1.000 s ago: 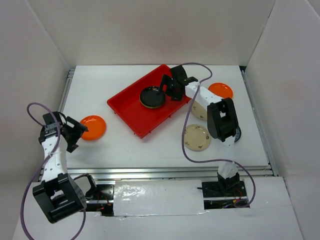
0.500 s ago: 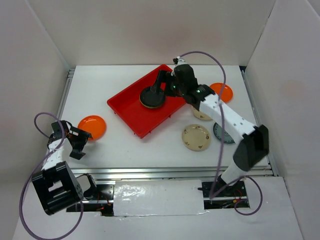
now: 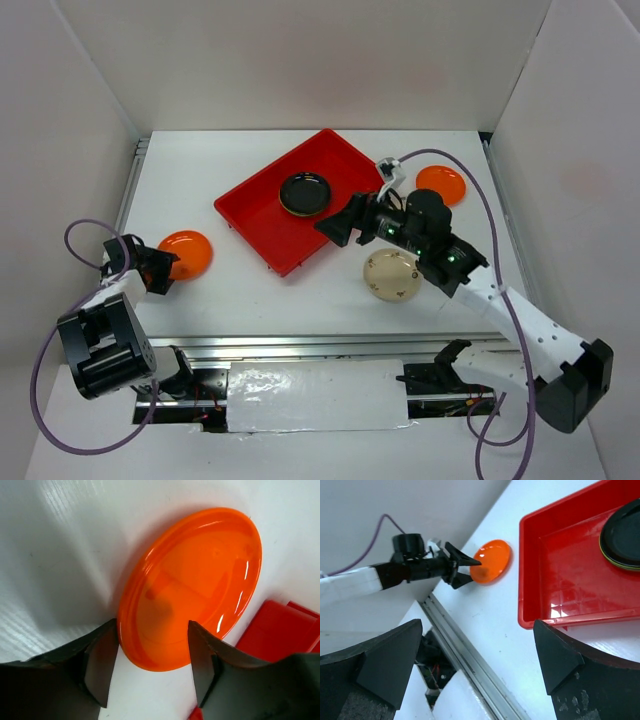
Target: Place the plates into the plastic bin on the countertop
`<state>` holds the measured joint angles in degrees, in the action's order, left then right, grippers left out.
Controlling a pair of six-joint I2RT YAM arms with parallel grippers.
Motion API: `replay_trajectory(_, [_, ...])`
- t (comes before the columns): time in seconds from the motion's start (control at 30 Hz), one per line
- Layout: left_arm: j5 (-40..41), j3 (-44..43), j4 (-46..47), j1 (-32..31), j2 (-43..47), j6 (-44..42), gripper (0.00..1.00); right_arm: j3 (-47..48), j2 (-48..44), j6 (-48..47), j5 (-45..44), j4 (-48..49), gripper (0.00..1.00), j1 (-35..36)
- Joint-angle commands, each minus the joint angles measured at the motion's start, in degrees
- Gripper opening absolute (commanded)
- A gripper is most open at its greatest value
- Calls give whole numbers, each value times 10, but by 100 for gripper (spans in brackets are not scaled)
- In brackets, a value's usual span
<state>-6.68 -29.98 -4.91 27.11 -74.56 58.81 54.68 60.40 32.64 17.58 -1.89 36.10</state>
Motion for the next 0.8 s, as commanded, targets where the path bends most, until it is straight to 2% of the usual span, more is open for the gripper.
replay_trajectory(0.0, [26,27,2,-1,-30,10,69,-11,-53,13,-9,35,100,-8])
replay_trajectory(0.03, [27,31,7,-2,-30,12,58,-13,-60,16,-14,23,100,-12])
replay_trajectory(0.1, [26,37,10,-2,-29,17,42,-16,-80,22,-15,9,100,-26])
replay_trajectory(0.13, [25,39,12,-1,-27,18,29,-19,-86,24,-15,1,100,-30])
replay_trajectory(0.27, [36,44,3,-1,-9,32,19,-35,-130,35,-23,-8,100,-45])
replay_trajectory(0.3, [41,42,-4,-2,0,33,13,-39,-136,35,-25,-11,100,-51])
replay_trajectory(0.33, [44,41,-11,-1,6,35,1,-40,-143,33,-26,-21,100,-54])
replay_trajectory(0.43, [63,17,-69,-1,50,32,0,-45,-163,32,-27,-39,100,-72])
replay_trajectory(0.5, [62,-8,-118,-1,117,30,0,-48,-178,32,-26,-47,100,-84])
replay_trajectory(0.57, [97,-43,-147,-1,198,20,0,-50,-191,32,-23,-60,100,-103])
replay_trajectory(0.67, [119,-109,-194,-7,267,4,0,-48,-204,35,-34,-87,100,-129])
replay_trajectory(0.77, [81,-160,-185,-26,267,-11,0,-44,-201,53,-95,-136,100,-160])
